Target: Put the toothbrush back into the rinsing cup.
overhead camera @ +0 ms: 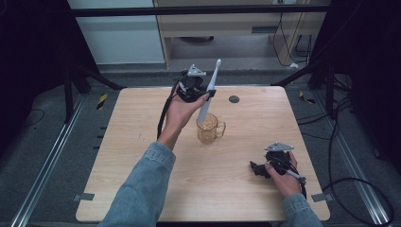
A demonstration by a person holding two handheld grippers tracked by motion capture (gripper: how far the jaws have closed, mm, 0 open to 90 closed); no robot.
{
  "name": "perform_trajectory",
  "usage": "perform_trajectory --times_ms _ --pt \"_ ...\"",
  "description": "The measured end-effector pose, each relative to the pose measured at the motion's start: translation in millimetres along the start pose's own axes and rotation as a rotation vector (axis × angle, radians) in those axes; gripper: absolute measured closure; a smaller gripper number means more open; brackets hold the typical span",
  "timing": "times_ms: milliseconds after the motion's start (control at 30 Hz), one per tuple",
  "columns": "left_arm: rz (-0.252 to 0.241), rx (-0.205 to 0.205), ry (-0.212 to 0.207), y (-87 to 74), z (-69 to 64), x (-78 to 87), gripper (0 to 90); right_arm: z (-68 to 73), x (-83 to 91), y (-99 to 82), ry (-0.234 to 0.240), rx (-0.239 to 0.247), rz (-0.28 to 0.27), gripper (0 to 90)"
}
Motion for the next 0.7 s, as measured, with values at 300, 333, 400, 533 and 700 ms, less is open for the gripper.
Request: perform_trajectory --times_ms 300,333,400,533,700 --pt "-0.023 0.021 -0.012 0.8 -1.2 -12.1 67.0 -0.3 -0.2 0.1 -0.002 0.003 -0.001 0.4" --pt "-0.023 0.021 -0.012 0.8 -1.2 -12.1 67.0 -0.3 -0.2 0.1 -0.002 0.003 -0.001 0.4" --pt "-0.025 0.013 -0.010 1.7 -2.2 -12.6 67.0 -0.2 -0.1 0.0 -0.001 0.003 -0.001 0.4" --pt "-0.022 0.002 -0.011 0.7 -4.0 -16.4 67.0 -0.2 -0.1 0.0 -0.002 0.001 -0.001 0.4" --pt "-0.026 0.011 -0.018 -5.0 -4.4 -23.5 67.0 -0.1 -0.1 0.0 -0.001 0.001 -0.001 0.4"
Point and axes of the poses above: each handheld gripper's, and its own axes: x roughly backward along the jaws, y roughly out of its top, z roughly to its left, the point moved 7 cm from there along -x, roughly forward along the jaws, and after that the axes turned 10 degrees about -y, right-handed, at the moved point
